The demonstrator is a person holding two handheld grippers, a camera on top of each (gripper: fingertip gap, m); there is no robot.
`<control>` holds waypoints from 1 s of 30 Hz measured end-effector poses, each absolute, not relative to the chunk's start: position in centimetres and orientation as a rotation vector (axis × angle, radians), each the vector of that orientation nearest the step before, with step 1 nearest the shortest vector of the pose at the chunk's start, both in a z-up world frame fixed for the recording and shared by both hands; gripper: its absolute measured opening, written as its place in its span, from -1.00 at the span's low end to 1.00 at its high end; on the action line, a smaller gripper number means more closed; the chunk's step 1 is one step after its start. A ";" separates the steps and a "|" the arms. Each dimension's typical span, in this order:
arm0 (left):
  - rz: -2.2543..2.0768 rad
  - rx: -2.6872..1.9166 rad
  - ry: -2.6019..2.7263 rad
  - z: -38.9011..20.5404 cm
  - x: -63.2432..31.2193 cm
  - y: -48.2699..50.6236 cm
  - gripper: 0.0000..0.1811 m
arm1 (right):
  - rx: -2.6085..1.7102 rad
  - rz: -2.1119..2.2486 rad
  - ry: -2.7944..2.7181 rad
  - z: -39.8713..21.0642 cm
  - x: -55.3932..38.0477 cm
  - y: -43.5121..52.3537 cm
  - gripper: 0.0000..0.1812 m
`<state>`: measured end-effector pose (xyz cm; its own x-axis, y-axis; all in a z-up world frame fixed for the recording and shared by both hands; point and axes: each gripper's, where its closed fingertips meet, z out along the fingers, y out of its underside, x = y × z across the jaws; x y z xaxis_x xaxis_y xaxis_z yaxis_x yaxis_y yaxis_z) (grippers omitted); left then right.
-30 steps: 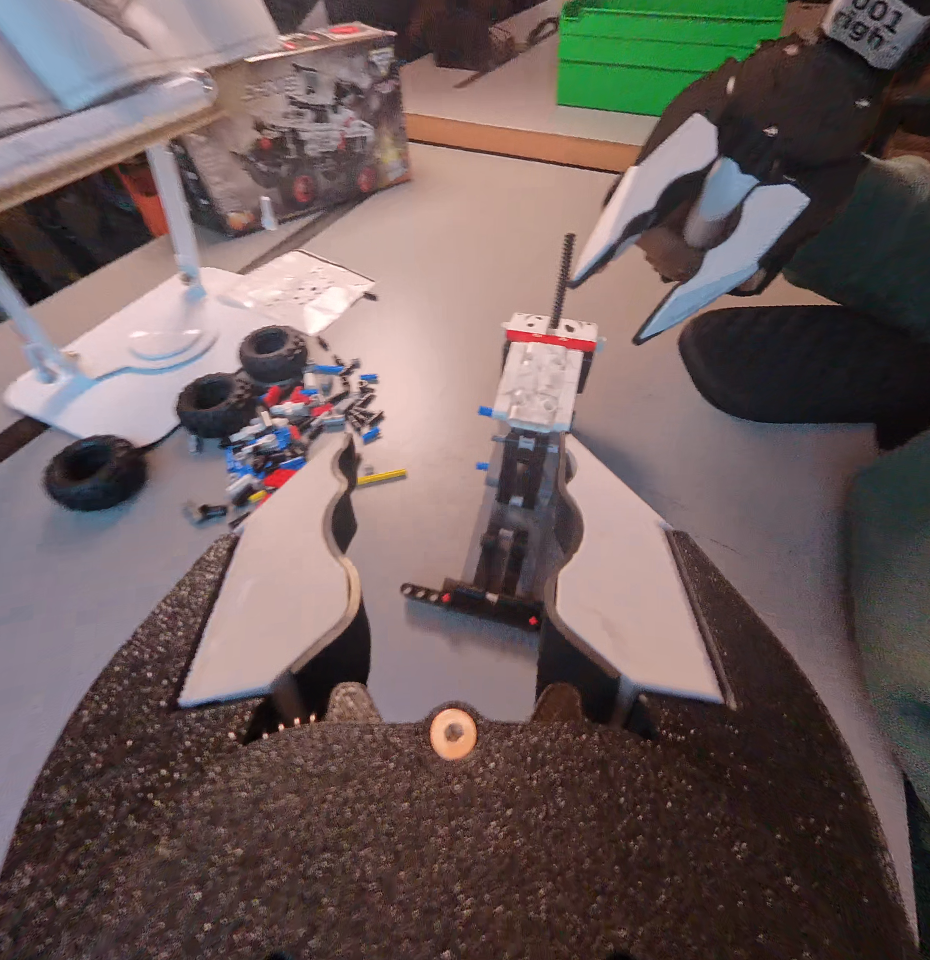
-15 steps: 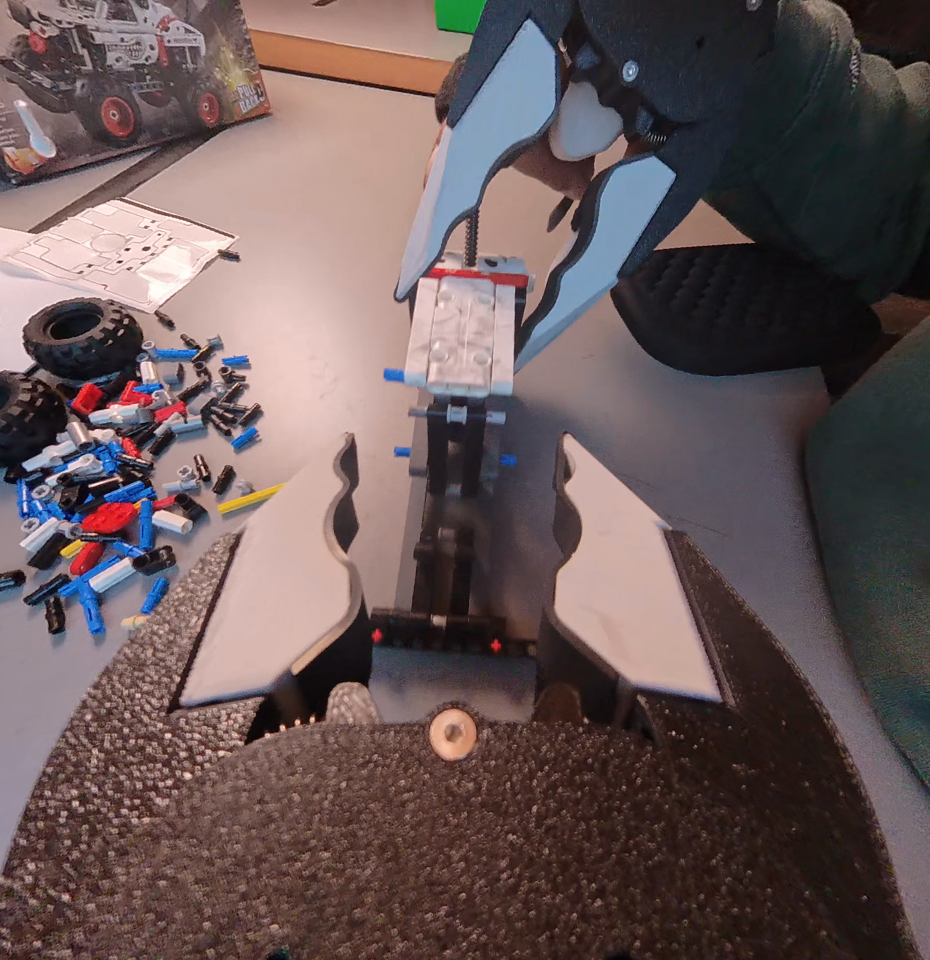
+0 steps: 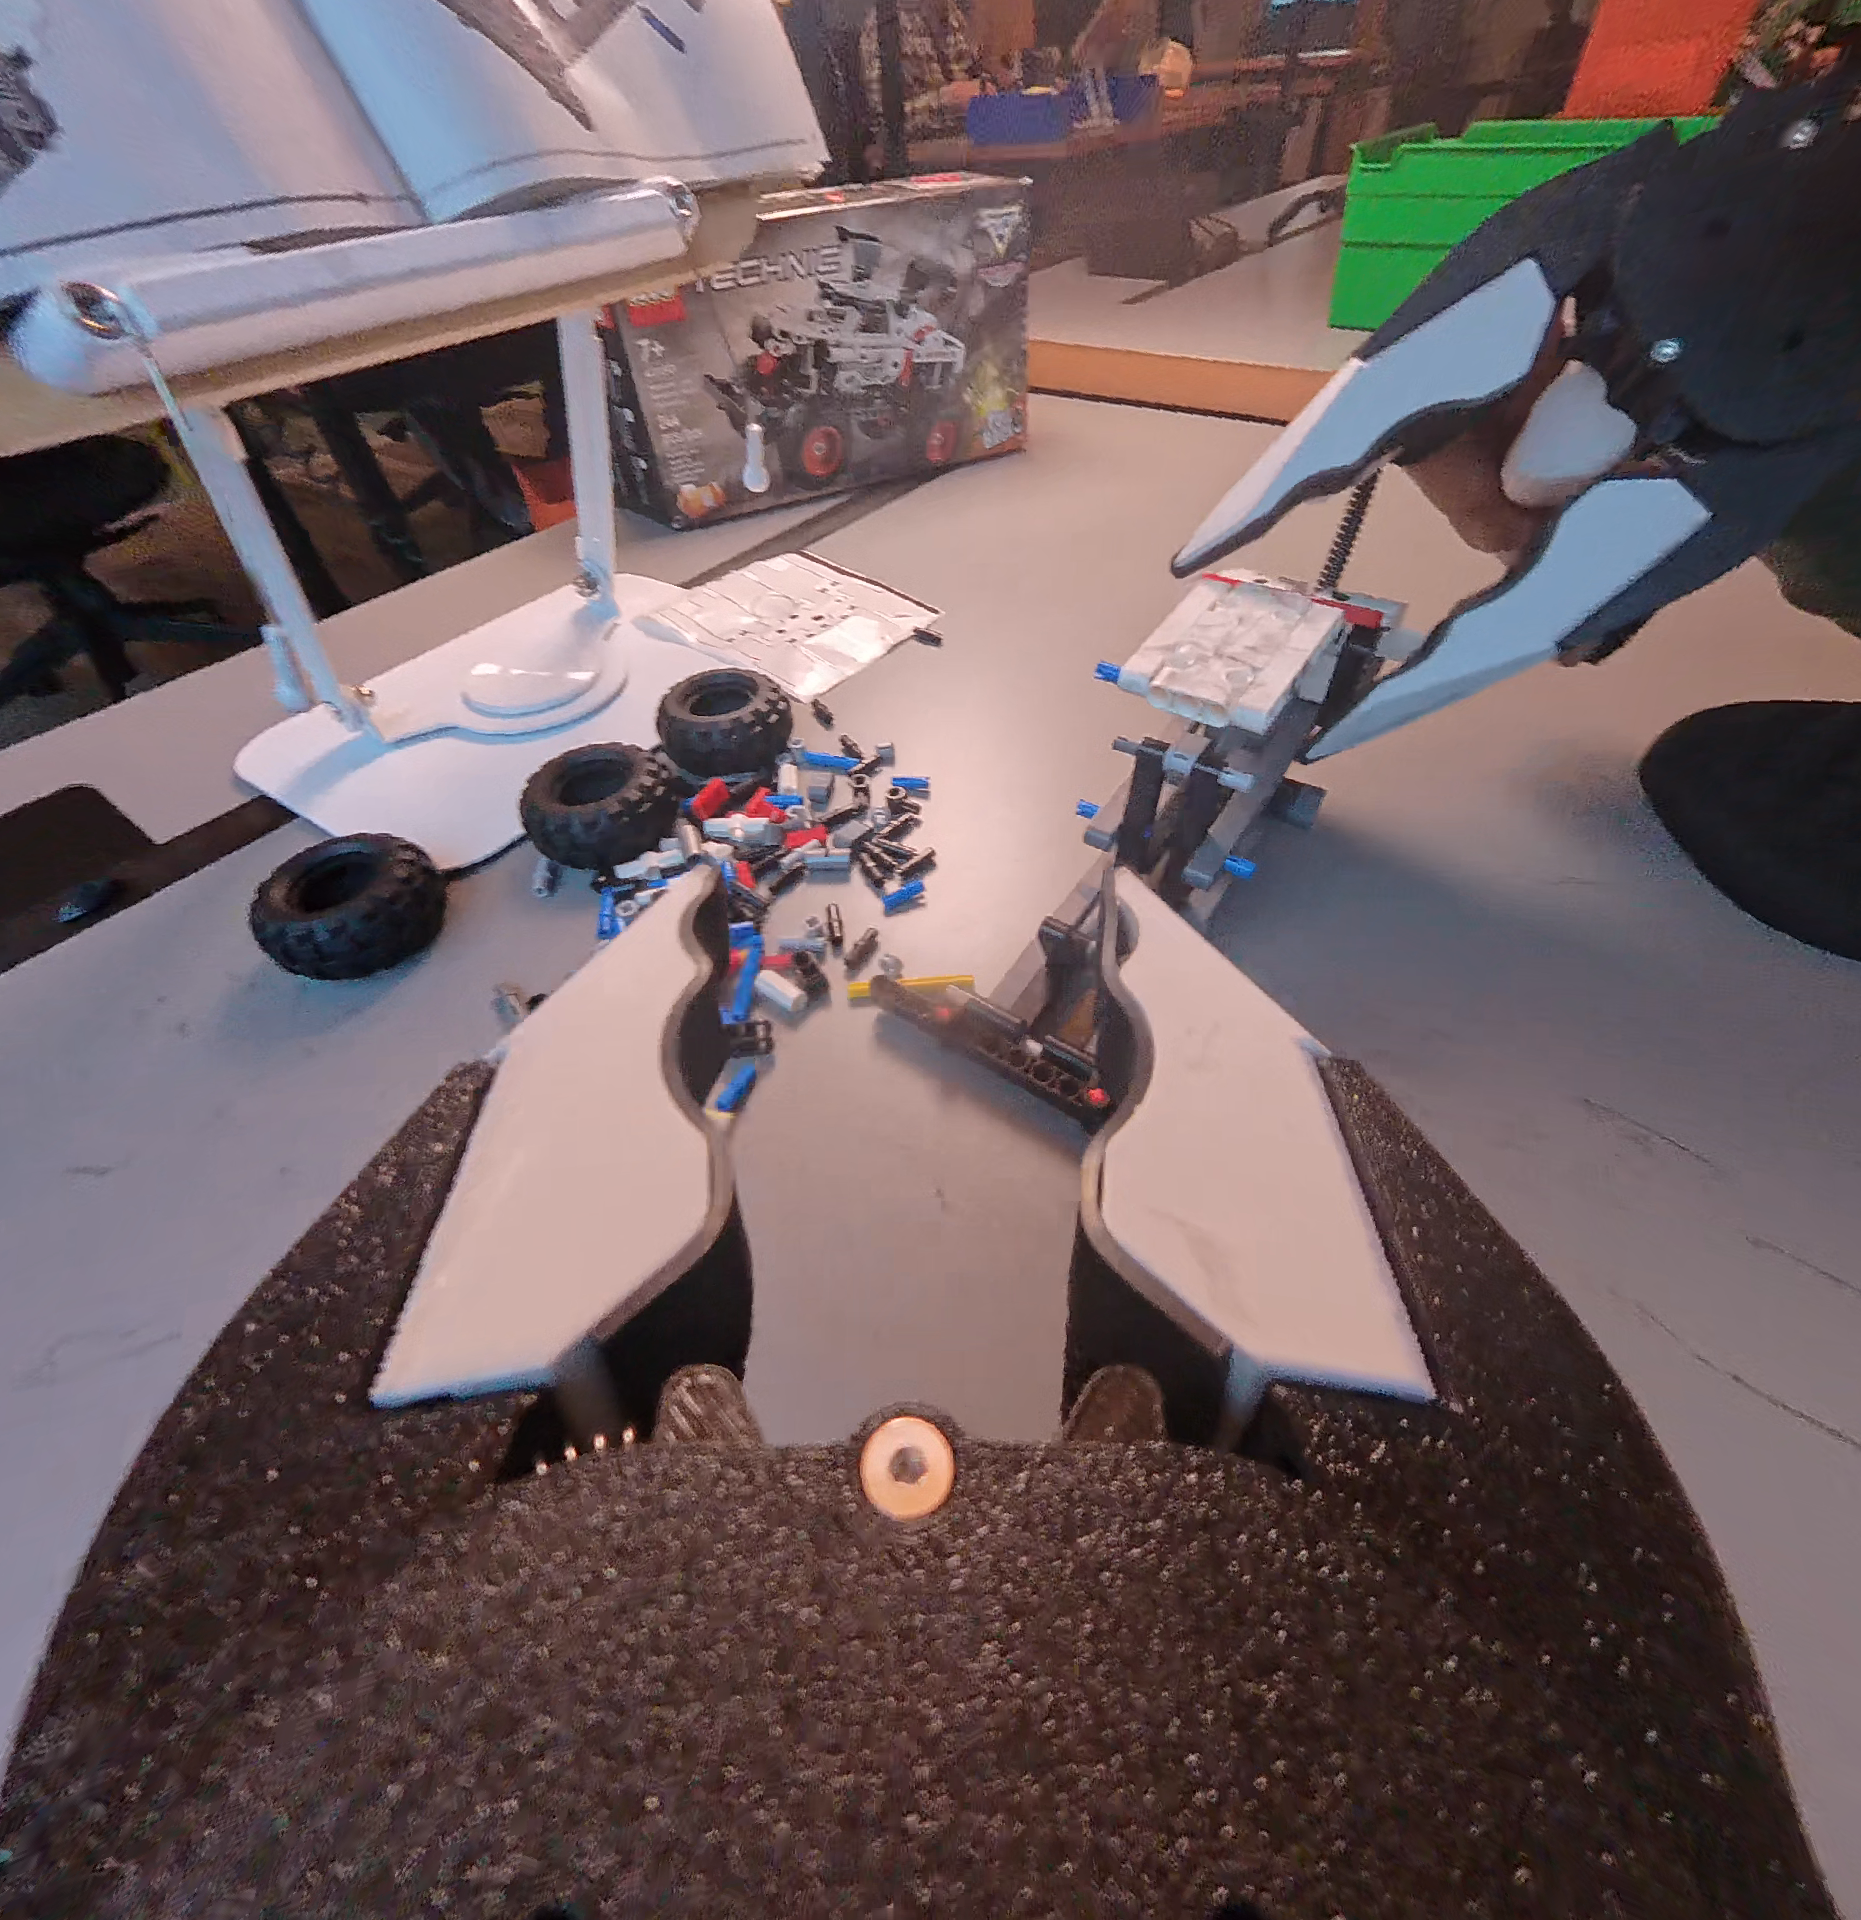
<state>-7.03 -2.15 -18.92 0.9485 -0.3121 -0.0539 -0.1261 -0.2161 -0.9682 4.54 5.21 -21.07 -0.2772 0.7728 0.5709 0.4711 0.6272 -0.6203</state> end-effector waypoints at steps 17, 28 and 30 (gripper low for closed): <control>0.398 -1.571 -0.021 -5.8 -23.4 15.0 0.08 | -0.971 0.953 -1.073 -8.5 7.9 9.3 -0.44; 0.537 -1.533 -0.005 -6.8 -21.2 19.5 -0.41 | -1.057 0.909 -0.928 -8.3 9.7 12.6 -0.48; 0.518 -1.525 0.010 -6.5 -20.4 19.5 -0.51 | -1.060 0.915 -0.925 -8.3 9.6 12.6 -0.48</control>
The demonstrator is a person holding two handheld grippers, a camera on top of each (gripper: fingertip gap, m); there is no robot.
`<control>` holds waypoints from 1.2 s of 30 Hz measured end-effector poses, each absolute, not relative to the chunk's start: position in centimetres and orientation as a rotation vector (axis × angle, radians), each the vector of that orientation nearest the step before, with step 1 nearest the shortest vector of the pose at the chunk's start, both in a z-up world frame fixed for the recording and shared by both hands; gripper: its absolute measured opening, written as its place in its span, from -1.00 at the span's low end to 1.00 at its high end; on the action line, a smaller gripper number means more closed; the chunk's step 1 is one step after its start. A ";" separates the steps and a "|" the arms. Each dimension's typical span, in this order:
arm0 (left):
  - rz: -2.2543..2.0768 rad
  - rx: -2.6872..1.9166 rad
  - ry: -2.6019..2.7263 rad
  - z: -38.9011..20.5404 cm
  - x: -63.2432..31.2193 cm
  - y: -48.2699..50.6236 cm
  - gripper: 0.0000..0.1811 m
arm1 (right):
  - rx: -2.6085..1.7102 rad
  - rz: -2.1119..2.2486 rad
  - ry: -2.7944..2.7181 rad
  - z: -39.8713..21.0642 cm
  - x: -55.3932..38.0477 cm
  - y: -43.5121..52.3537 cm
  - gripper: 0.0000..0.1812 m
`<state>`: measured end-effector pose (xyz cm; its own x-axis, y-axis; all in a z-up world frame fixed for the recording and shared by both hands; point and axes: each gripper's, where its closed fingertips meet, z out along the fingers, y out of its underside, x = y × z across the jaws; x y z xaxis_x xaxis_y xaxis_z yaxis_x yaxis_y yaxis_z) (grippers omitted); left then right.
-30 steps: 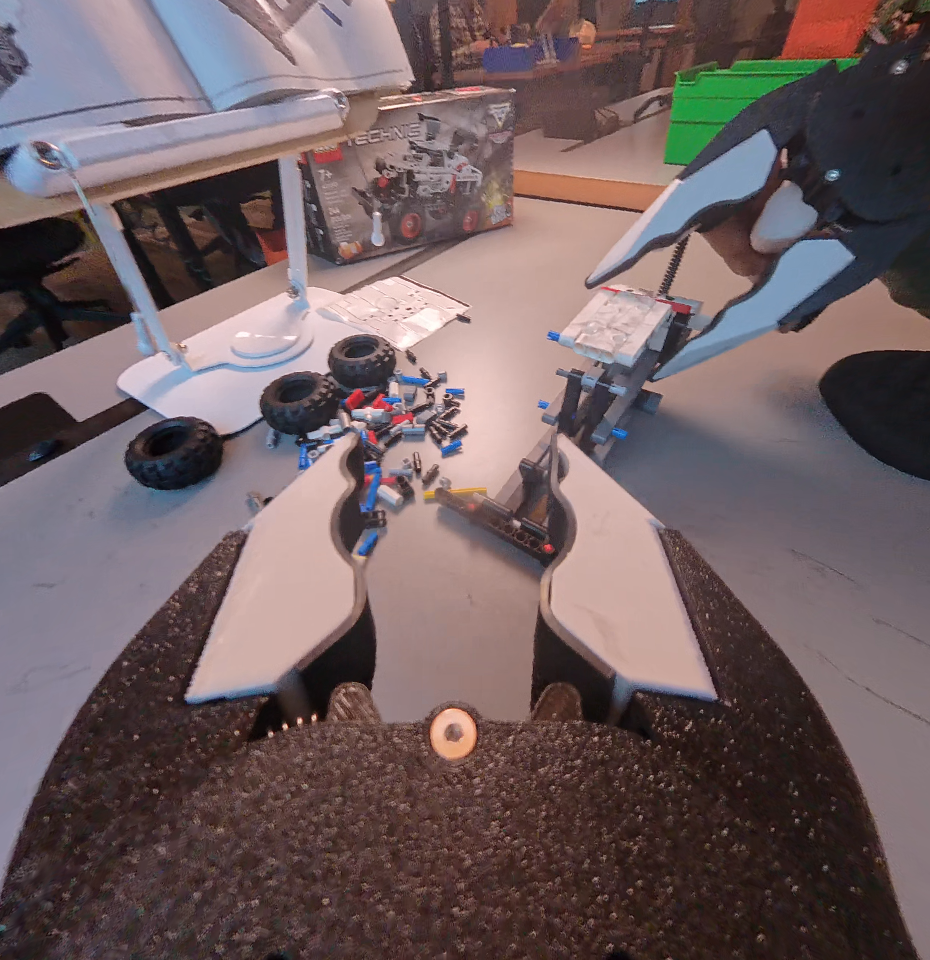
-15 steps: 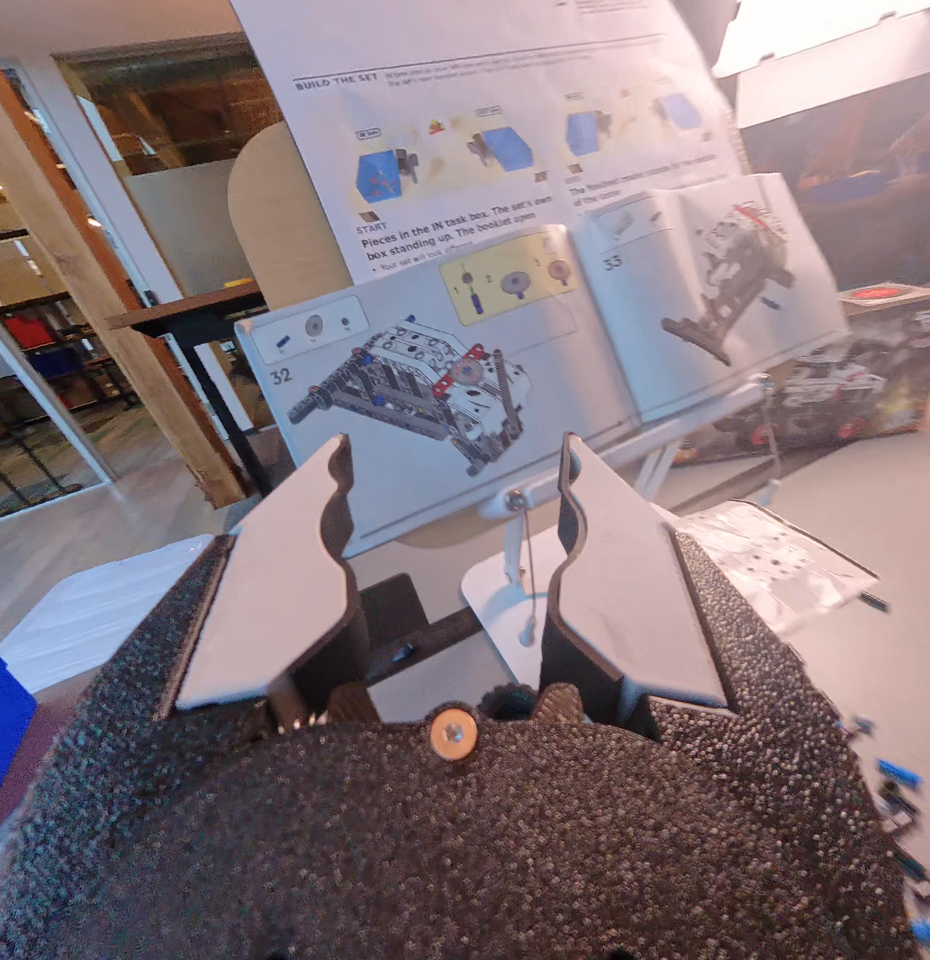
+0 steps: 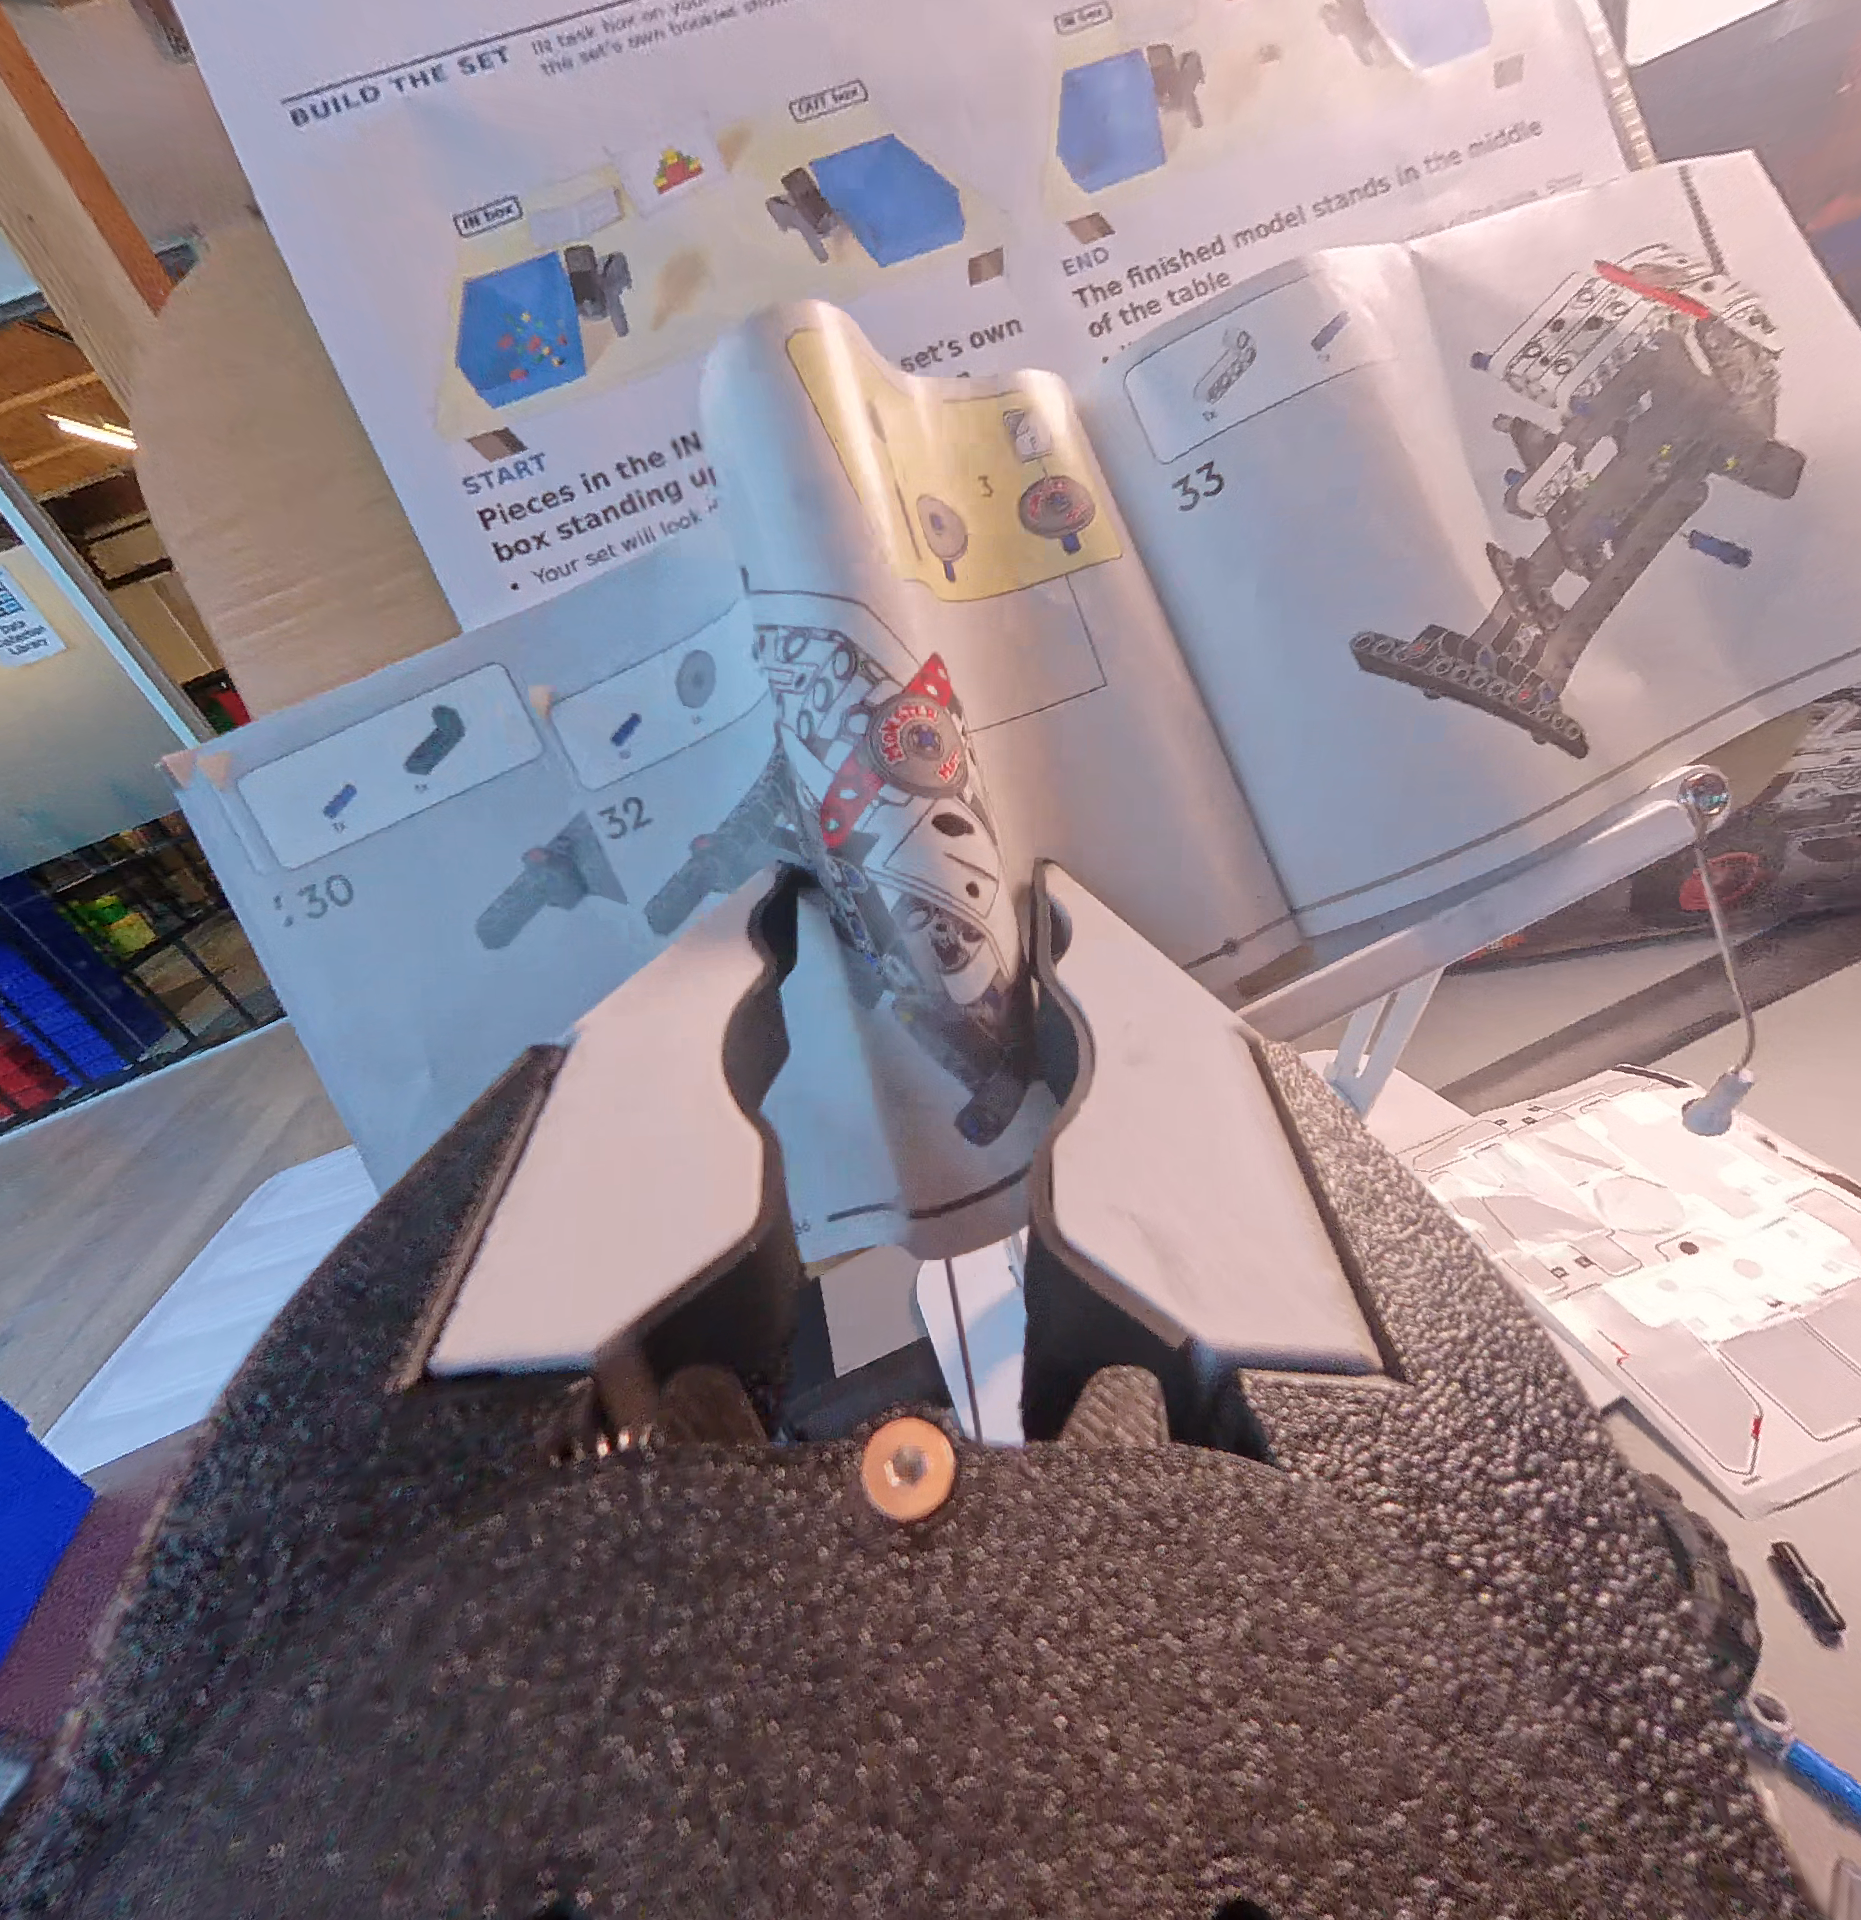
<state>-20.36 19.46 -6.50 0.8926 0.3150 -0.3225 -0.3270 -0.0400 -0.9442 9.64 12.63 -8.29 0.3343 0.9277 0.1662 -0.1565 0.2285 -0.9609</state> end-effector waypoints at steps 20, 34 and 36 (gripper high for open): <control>-0.180 -1.547 0.166 -1.7 -7.9 21.5 -0.34 | -1.131 0.645 -1.345 -8.2 -6.3 21.5 -0.11; 0.034 -1.659 0.244 -4.5 -13.5 18.9 -0.34 | -1.270 0.690 -0.890 -5.1 -3.3 30.9 -0.52; 0.044 -1.681 0.256 -5.8 -13.8 19.3 -0.35 | -1.299 0.616 -0.885 -5.6 -2.4 32.3 -0.55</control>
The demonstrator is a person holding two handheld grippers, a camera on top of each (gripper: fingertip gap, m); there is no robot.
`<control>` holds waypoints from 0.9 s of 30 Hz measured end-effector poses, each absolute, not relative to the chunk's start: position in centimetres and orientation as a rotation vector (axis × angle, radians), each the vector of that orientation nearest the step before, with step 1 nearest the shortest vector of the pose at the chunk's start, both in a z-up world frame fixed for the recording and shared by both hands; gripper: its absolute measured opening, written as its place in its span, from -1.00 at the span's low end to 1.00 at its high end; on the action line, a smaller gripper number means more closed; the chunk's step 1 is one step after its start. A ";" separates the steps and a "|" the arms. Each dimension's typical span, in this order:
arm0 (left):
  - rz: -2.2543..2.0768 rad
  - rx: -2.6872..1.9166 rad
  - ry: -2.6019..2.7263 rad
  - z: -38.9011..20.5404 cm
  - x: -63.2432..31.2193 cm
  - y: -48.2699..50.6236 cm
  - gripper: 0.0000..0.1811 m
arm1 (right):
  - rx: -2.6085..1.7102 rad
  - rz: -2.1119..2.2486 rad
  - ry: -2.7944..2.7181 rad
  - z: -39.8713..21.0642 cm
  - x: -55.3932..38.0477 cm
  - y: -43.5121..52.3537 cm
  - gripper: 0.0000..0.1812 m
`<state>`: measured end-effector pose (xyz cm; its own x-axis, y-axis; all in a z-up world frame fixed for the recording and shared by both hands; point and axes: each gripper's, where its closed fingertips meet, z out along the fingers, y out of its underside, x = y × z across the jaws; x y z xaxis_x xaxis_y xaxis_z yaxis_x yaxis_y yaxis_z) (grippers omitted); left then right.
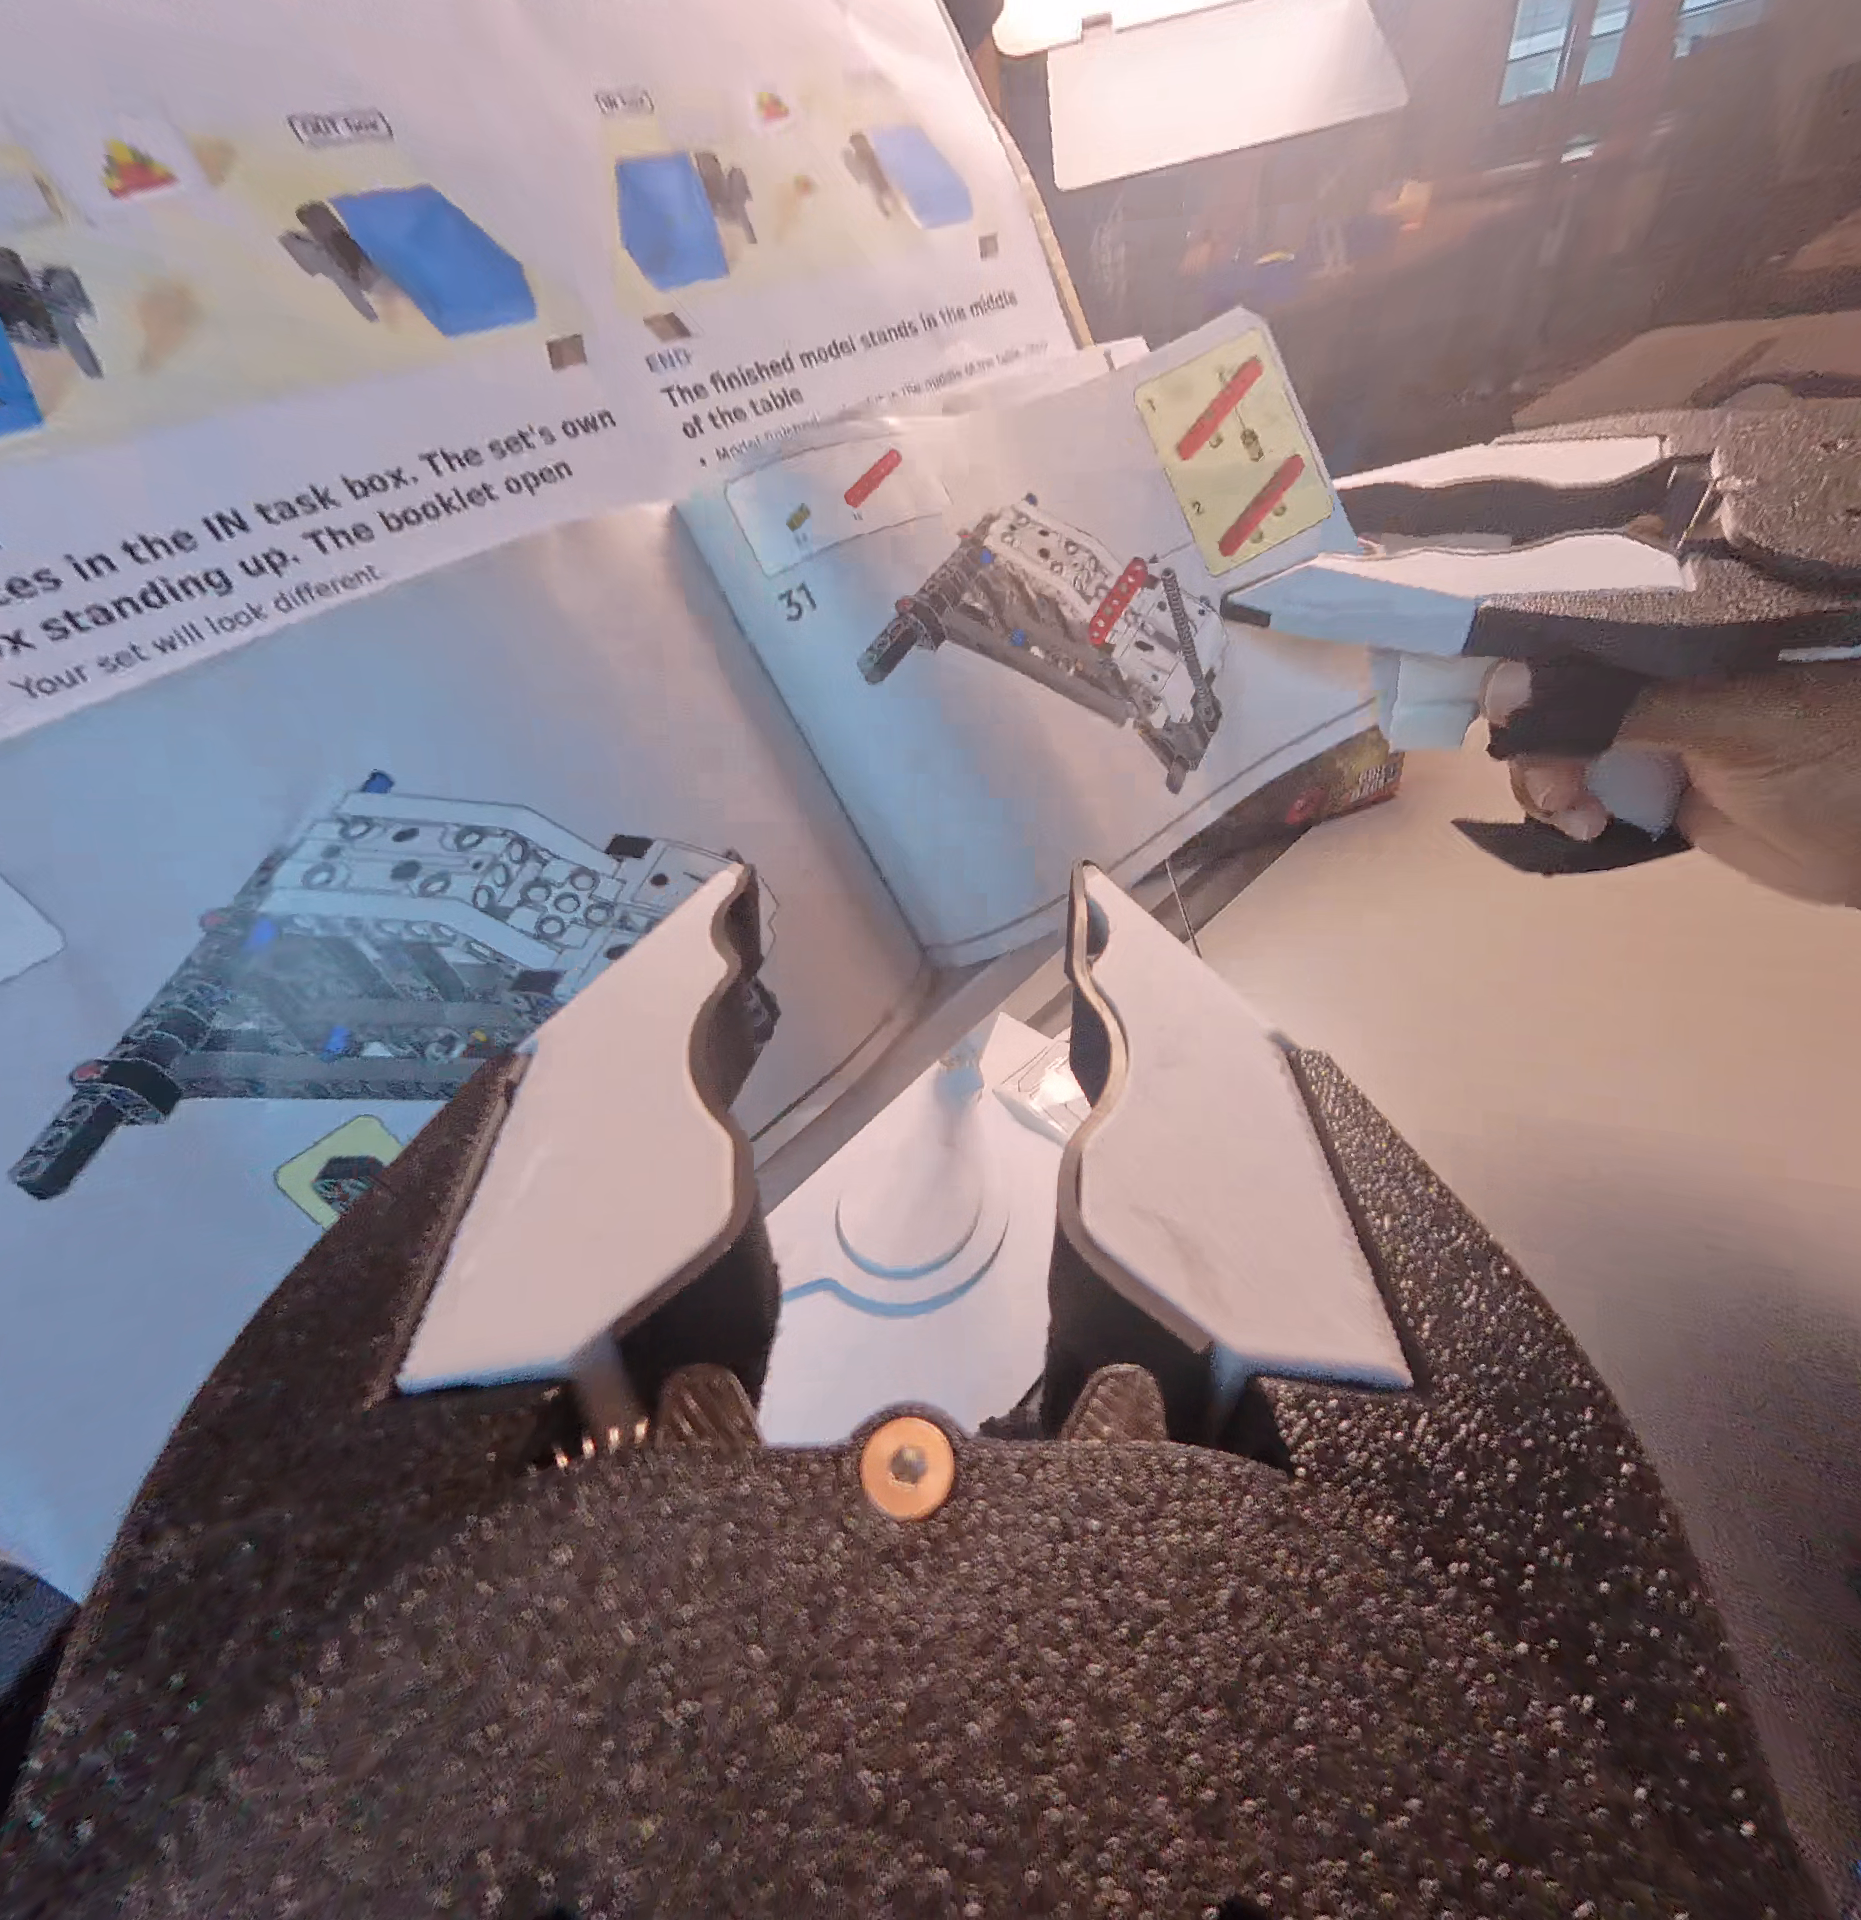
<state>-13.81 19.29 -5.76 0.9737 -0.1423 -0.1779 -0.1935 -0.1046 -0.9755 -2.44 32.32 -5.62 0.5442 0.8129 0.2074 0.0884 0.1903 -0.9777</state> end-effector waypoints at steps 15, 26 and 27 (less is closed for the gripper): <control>0.066 -1.677 0.392 -7.3 -11.2 20.3 -0.54 | -1.019 0.842 -1.181 -5.0 -5.1 22.5 -0.97; 0.245 -1.771 0.291 -9.8 -15.1 20.7 -0.44 | -1.251 0.348 -1.040 -8.0 -4.3 32.7 -0.91; 0.238 -1.766 0.286 -9.9 -15.2 20.7 -0.44 | -1.257 0.334 -1.029 -8.0 -4.0 32.9 -0.84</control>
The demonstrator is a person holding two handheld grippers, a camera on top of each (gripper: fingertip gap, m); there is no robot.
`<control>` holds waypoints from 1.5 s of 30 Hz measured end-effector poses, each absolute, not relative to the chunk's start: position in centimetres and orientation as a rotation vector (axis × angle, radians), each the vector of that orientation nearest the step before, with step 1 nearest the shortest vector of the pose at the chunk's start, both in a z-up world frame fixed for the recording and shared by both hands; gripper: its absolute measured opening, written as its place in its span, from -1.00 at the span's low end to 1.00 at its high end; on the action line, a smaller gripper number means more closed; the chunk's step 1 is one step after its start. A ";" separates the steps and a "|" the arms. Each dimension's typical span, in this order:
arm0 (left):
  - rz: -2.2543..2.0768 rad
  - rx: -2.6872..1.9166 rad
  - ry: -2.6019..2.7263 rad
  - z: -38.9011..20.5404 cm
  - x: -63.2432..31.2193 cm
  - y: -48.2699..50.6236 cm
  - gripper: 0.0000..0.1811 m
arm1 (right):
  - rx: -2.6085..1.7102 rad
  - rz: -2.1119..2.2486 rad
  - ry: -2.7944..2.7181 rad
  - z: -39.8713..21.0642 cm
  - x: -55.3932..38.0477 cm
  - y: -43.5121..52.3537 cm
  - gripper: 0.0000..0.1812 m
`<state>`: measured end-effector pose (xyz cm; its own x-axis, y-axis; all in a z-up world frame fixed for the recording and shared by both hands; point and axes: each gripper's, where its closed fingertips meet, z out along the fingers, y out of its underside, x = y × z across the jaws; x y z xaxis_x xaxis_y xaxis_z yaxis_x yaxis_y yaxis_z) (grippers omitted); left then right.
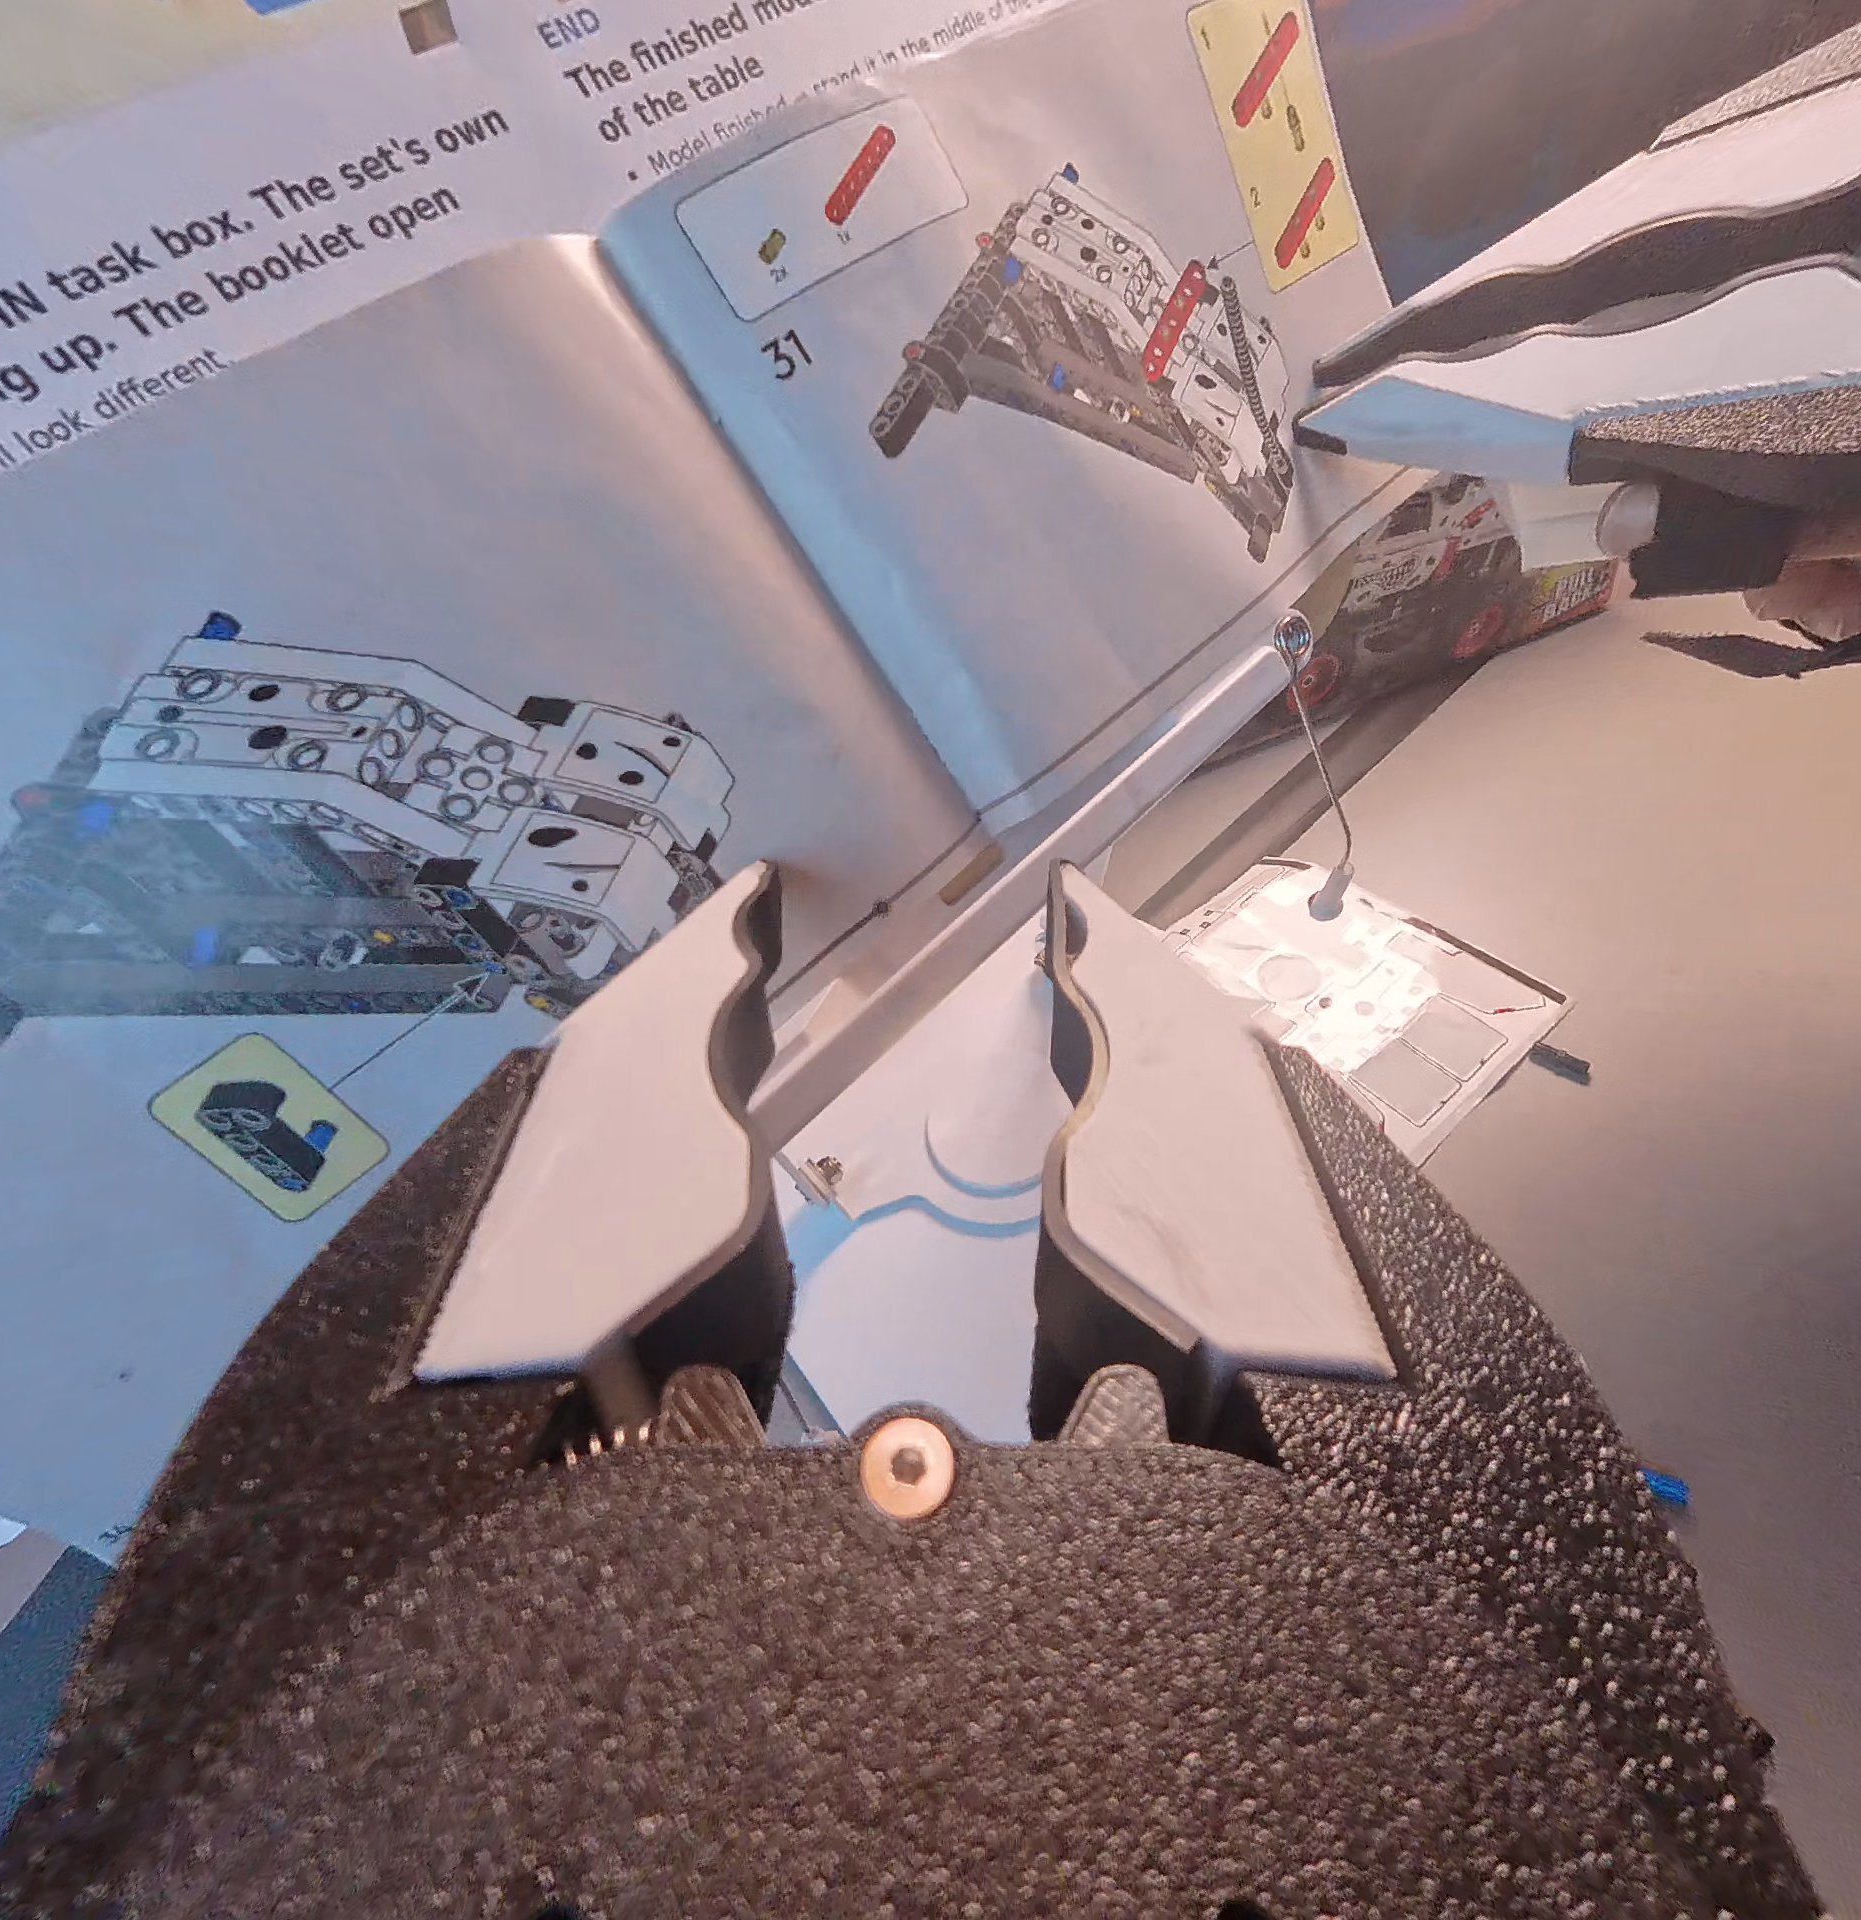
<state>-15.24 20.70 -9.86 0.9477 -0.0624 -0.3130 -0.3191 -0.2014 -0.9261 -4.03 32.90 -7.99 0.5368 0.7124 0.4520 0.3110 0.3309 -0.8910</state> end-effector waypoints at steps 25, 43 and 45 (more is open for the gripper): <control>-0.629 -1.898 0.903 -19.9 6.6 4.8 -0.07 | -1.167 0.552 -2.376 -19.4 7.3 6.1 -0.10; -0.663 -1.966 1.025 -21.9 8.1 2.0 -0.48 | -1.089 0.647 -2.507 -21.0 7.5 2.7 -0.39; -0.680 -1.989 1.031 -22.0 8.2 1.5 -0.48 | -1.106 0.685 -2.486 -21.0 7.7 2.3 -0.39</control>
<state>8.23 1.53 -22.03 0.5281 -0.8430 0.1025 -0.4260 -0.3674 -0.8268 7.73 2.32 -20.96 -0.6422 0.7593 0.1049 0.5985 0.5822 -0.5503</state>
